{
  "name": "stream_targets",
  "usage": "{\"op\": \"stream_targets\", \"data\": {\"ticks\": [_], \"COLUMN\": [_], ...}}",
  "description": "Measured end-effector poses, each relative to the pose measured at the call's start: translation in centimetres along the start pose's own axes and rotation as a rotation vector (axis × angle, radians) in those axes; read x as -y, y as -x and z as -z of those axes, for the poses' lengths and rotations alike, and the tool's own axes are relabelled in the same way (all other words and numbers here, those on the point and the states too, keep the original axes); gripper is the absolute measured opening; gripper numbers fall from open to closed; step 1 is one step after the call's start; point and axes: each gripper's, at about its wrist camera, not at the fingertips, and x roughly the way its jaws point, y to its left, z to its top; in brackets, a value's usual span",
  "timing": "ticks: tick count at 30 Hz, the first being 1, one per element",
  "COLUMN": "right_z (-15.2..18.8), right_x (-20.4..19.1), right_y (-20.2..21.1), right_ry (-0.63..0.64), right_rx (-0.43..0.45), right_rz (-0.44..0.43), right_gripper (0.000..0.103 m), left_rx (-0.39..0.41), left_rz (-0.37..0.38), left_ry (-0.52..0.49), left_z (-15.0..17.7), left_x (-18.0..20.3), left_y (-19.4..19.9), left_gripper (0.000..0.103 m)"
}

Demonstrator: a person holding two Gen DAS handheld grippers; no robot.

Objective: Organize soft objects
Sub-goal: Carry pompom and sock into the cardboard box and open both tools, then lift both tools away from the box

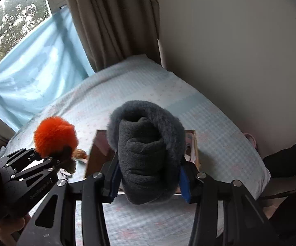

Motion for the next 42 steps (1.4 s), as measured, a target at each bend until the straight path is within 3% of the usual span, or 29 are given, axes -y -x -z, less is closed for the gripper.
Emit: {"op": "stream_targets", "data": {"ticks": [19, 28, 29, 31, 32, 33, 35, 42], "right_z": [-0.6, -0.4, -0.4, -0.4, -0.4, -0.5, -0.8, -1.2], "right_x": [4.5, 5.9, 5.9, 5.9, 5.9, 6.1, 6.3, 6.3], "right_y": [-15.1, -19.8, -20.1, -20.8, -21.0, -21.0, -20.7, -20.2], "right_ry": [-0.106, -0.189, -0.194, -0.214, -0.229, -0.25, -0.276, -0.246], "right_rx": [-0.283, -0.421, -0.434, -0.457, -0.458, -0.452, -0.438, -0.432], "right_rz": [-0.047, -0.069, -0.066, -0.078, -0.086, -0.096, -0.107, -0.087], "right_gripper": [0.044, 0.046, 0.048, 0.055, 0.064, 0.08, 0.102, 0.103], "left_rx": [-0.333, -0.435, -0.436, -0.433, -0.431, -0.416, -0.391, -0.406], "left_rz": [-0.047, -0.047, -0.053, -0.057, -0.058, -0.069, -0.066, -0.052], "left_ry": [-0.014, -0.05, -0.059, -0.085, -0.092, -0.102, -0.117, -0.115], "left_z": [-1.1, -0.4, -0.5, -0.6, -0.7, -0.8, -1.0, -1.0], "left_x": [0.4, 0.8, 0.9, 1.2, 1.3, 1.3, 1.0, 0.4], "left_y": [-16.6, -20.3, -20.4, -20.5, -20.4, -20.1, -19.5, -18.7], "left_gripper": [0.028, 0.028, 0.03, 0.051, 0.085, 0.102, 0.103, 0.103]}}
